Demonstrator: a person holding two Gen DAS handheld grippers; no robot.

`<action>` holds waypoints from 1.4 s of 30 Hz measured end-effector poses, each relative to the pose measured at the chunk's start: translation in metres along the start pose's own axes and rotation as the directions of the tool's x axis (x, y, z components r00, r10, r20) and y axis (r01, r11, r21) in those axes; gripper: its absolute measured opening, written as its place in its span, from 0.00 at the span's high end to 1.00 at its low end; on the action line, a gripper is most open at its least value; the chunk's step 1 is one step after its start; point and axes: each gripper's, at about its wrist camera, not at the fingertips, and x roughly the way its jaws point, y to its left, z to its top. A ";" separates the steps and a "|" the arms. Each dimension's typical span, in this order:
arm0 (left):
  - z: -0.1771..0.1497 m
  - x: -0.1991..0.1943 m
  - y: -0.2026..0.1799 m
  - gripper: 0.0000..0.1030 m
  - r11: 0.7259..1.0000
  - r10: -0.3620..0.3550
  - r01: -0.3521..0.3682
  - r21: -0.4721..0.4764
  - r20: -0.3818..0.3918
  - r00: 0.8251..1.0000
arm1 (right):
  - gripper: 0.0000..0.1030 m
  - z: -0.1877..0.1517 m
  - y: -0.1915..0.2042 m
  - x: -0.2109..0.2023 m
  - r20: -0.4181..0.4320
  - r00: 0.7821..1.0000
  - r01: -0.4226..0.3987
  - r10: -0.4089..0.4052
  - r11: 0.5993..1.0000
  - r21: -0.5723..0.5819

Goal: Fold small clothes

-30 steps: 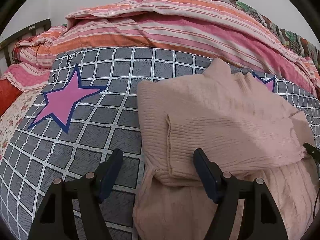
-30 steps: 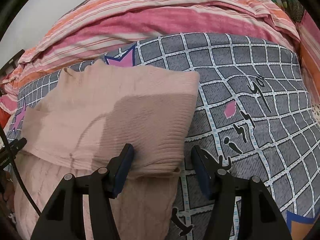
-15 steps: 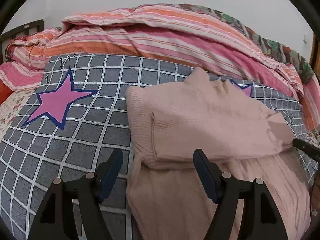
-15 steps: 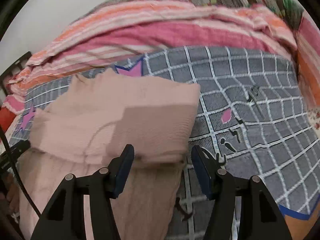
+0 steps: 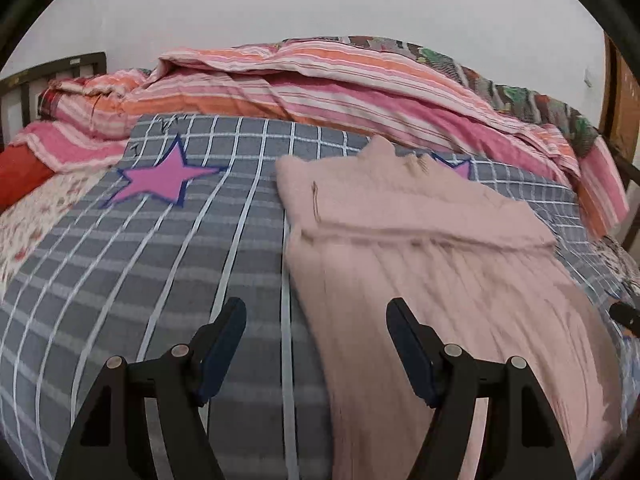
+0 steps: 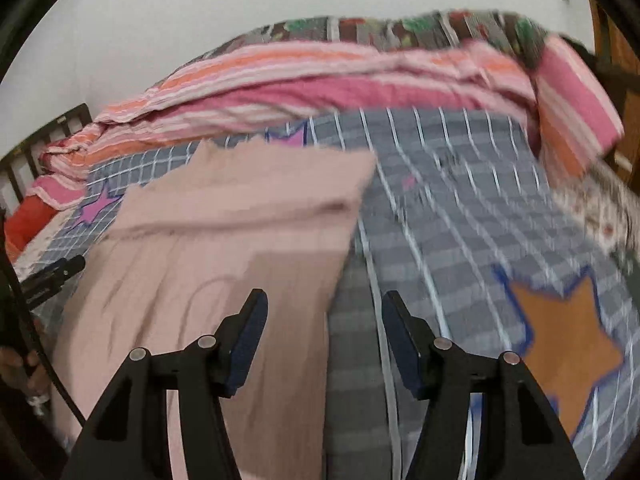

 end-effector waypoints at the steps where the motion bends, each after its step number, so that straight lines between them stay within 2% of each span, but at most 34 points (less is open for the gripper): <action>1: -0.007 -0.006 0.001 0.31 1.000 -0.005 0.005 0.003 0.000 1.000 | 0.47 -0.012 -0.003 -0.007 -0.012 1.000 -0.009 0.009 1.000 0.008; 4: -0.029 -0.023 0.004 0.31 1.000 -0.018 0.018 0.009 -0.016 1.000 | 0.50 -0.044 -0.005 -0.023 -0.043 0.998 -0.051 0.051 0.999 0.008; 7: -0.048 -0.041 0.006 0.32 0.999 -0.032 0.031 -0.007 -0.039 0.999 | 0.50 -0.067 -0.004 -0.032 -0.060 0.997 -0.056 0.056 0.998 -0.002; 10: -0.069 -0.060 0.006 0.32 0.996 -0.081 0.078 -0.043 -0.066 0.995 | 0.52 -0.089 0.000 -0.040 -0.074 0.995 -0.062 0.060 0.998 -0.016; 15: -0.098 -0.076 -0.001 0.32 0.990 -0.128 0.122 -0.074 -0.096 0.987 | 0.55 -0.106 -0.002 -0.041 -0.071 0.995 -0.073 0.072 0.997 -0.001; 18: -0.106 -0.074 -0.001 0.38 0.989 -0.115 0.102 -0.107 -0.119 0.986 | 0.59 -0.107 -0.002 -0.040 -0.064 0.994 -0.086 0.087 0.996 0.005; 19: -0.107 -0.074 -0.001 0.43 0.989 -0.110 0.097 -0.114 -0.122 0.986 | 0.60 -0.107 -0.002 -0.040 -0.063 0.994 -0.092 0.092 0.996 0.005; 21: -0.107 -0.072 -0.004 0.46 0.988 -0.115 0.100 -0.117 -0.123 0.986 | 0.62 -0.108 -0.002 -0.038 -0.063 0.992 -0.110 0.110 0.994 0.013; 24: -0.105 -0.068 -0.008 0.64 0.989 -0.102 0.087 -0.118 -0.124 0.987 | 0.73 -0.107 -0.002 -0.033 -0.071 0.989 -0.128 0.130 0.991 0.040; 25: -0.104 -0.069 -0.008 0.81 0.987 -0.117 0.102 -0.124 -0.116 0.986 | 0.88 -0.106 -0.001 -0.032 -0.071 0.988 -0.134 0.136 0.990 0.038; 26: -0.102 -0.069 -0.006 0.91 0.982 -0.150 0.134 -0.134 -0.113 0.982 | 0.95 -0.106 0.000 -0.032 -0.074 0.985 -0.154 0.156 0.988 0.034; 29: -0.097 -0.076 0.007 0.92 0.971 -0.170 0.151 -0.183 -0.090 0.981 | 0.96 -0.103 -0.004 -0.041 -0.037 0.987 -0.152 0.154 0.988 0.037; 31: -0.096 -0.083 0.018 0.94 0.963 -0.178 0.157 -0.218 -0.080 0.981 | 0.96 -0.102 -0.018 -0.053 0.005 0.988 -0.156 0.156 0.984 0.085; 36: -0.100 -0.079 0.022 0.93 0.956 -0.207 0.174 -0.236 -0.121 0.971 | 0.94 -0.105 -0.028 -0.045 -0.043 0.987 -0.149 0.156 0.981 0.128; 39: -0.097 -0.072 0.016 0.88 0.963 -0.195 0.161 -0.218 -0.144 0.970 | 0.86 -0.101 -0.023 -0.040 -0.050 0.984 -0.161 0.169 0.978 0.131; 40: -0.094 -0.067 0.015 0.84 0.961 -0.200 0.164 -0.222 -0.151 0.968 | 0.80 -0.099 -0.024 -0.038 -0.052 0.983 -0.167 0.176 0.976 0.138; 42: -0.090 -0.061 0.015 0.82 0.955 -0.213 0.172 -0.242 -0.154 0.965 | 0.79 -0.095 -0.025 -0.032 -0.056 0.981 -0.177 0.188 0.972 0.155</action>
